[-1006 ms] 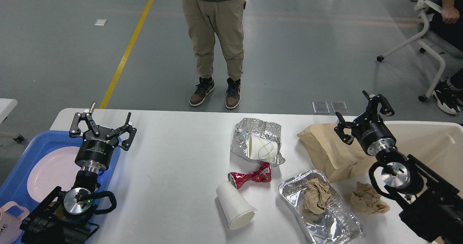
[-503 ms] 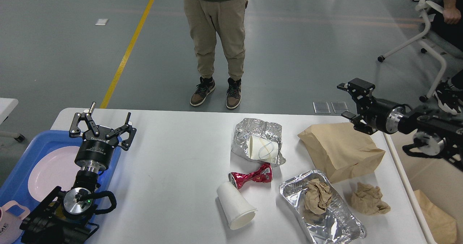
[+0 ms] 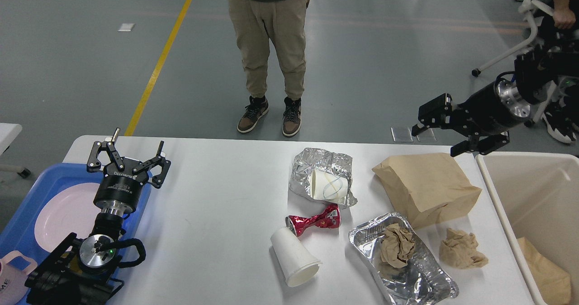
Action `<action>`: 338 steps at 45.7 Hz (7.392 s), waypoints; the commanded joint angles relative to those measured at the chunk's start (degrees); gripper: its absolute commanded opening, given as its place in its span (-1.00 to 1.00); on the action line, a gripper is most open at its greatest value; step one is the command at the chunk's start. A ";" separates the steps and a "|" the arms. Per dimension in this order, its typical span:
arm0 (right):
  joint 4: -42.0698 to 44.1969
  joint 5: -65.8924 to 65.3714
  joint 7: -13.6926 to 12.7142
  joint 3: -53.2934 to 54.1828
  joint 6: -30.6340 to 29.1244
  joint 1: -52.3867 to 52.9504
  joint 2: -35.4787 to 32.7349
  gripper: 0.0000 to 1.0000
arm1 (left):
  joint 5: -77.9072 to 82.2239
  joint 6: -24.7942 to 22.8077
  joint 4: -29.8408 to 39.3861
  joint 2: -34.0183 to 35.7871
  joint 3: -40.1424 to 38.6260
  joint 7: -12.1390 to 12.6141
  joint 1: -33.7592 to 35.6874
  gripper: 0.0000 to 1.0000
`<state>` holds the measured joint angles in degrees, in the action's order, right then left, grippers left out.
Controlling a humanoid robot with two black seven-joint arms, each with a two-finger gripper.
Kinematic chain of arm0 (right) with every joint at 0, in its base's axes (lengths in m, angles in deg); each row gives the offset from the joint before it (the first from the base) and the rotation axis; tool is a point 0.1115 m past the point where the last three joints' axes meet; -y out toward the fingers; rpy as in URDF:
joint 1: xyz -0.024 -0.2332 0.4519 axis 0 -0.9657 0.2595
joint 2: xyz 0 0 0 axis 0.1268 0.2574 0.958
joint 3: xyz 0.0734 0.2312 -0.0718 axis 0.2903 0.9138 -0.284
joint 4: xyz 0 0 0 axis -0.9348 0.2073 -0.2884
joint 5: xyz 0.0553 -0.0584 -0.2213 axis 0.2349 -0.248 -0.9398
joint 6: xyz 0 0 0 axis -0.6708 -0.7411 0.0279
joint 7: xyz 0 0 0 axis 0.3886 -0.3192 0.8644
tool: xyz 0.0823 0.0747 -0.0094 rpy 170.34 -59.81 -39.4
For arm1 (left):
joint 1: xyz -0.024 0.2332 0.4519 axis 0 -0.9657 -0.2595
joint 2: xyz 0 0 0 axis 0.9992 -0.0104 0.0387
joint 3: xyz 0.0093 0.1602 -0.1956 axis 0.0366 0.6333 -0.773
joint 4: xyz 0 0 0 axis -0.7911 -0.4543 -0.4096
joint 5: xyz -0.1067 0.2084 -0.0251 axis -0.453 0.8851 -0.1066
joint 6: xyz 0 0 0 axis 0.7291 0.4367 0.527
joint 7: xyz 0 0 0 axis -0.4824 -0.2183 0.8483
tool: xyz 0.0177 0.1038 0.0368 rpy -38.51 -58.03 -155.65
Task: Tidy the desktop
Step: 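Raise the right gripper and reach over the brown paper bag, then lower the right gripper and grasp the brown paper bag edge, then lift the brown paper bag and drop it into the white bin, then open the right gripper inside the bin and raise it out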
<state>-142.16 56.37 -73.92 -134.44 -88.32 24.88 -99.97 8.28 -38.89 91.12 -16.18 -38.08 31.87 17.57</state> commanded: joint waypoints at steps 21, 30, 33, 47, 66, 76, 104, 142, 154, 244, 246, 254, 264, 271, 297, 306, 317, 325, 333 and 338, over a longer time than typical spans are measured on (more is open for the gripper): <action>-33.54 0.62 -16.71 -6.88 -4.00 35.05 1.14 0.85 | 0.01 0.00 0.00 0.08 0.00 0.00 0.00 0.93; -34.16 0.27 -16.71 -6.70 -2.15 34.96 0.79 0.81 | 0.01 0.00 0.08 0.00 0.00 0.09 0.00 0.93; -33.81 0.27 -16.71 -6.79 -1.80 34.70 0.27 0.83 | 0.01 0.00 0.00 0.00 -0.08 0.09 0.00 0.93; -27.48 6.06 -16.62 -7.05 10.58 19.42 -2.02 1.00 | 0.01 0.00 0.08 0.00 0.00 0.09 0.00 0.93; -0.86 22.15 -16.71 1.12 23.34 -17.06 -1.32 1.00 | 0.01 0.00 0.08 0.00 -0.08 0.18 0.00 0.93; 9.15 29.09 -16.71 4.81 24.21 -28.13 3.86 1.00 | 0.01 0.00 0.08 0.00 0.00 0.09 0.00 0.93; 21.83 30.76 -16.71 15.71 37.84 -44.75 10.20 0.61 | 0.01 0.00 0.08 0.00 0.00 0.18 0.00 0.93; 19.63 31.64 -17.33 16.94 37.75 -44.14 9.85 -1.00 | 0.01 0.00 0.08 0.00 -0.08 0.18 0.00 0.93; 12.61 30.59 -17.33 16.33 37.22 -38.08 5.02 -1.00 | 0.01 0.00 0.08 0.00 -0.08 0.18 0.00 0.93; 13.01 -8.00 -17.33 13.75 32.73 -39.01 -24.53 -1.00 | 0.01 0.00 0.00 0.08 0.00 0.09 0.00 0.93; 17.93 -7.91 -17.33 17.89 34.23 -44.99 -22.51 -1.00 | 0.01 0.00 0.00 0.08 0.00 0.18 0.00 0.93; 41.04 -5.10 -17.33 30.82 39.50 -67.14 -8.55 -1.00 | 0.01 0.00 0.08 0.00 0.00 0.09 0.00 0.93; 55.66 -2.91 -17.41 31.71 44.77 -77.35 2.55 -1.00 | 0.01 0.00 0.00 0.08 0.00 0.09 0.00 0.93; 56.10 1.23 -17.41 31.70 49.61 -79.38 5.10 -1.00 | 0.01 0.00 0.00 0.08 0.00 0.09 0.00 0.93; 55.75 1.85 -17.94 31.88 51.64 -80.79 8.26 -1.00 | 0.01 0.00 0.00 0.08 0.00 0.09 0.00 0.93; 55.84 1.85 -17.33 31.62 55.23 -80.79 8.18 0.58 | 0.01 0.00 0.08 0.00 0.00 0.09 0.00 0.93; 55.57 1.85 -17.33 31.71 56.65 -80.79 8.09 1.00 | 0.01 0.00 0.00 0.08 0.00 0.09 0.00 0.93; 55.40 1.85 -17.41 31.62 56.65 -80.70 7.74 1.00 | 0.01 0.00 0.08 0.08 0.00 0.18 0.00 0.93; 54.26 1.76 -17.76 31.62 56.21 -79.91 7.38 1.00 | 0.01 0.00 0.00 0.08 0.00 0.18 0.00 0.93; 50.14 0.88 -18.20 29.78 53.76 -75.44 4.23 1.00 | 0.01 0.00 0.00 0.08 0.00 0.18 0.00 0.93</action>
<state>-88.51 58.05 -91.72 -103.18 -32.35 -54.48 -92.77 8.29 -38.89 91.14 -16.09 -38.08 32.01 17.56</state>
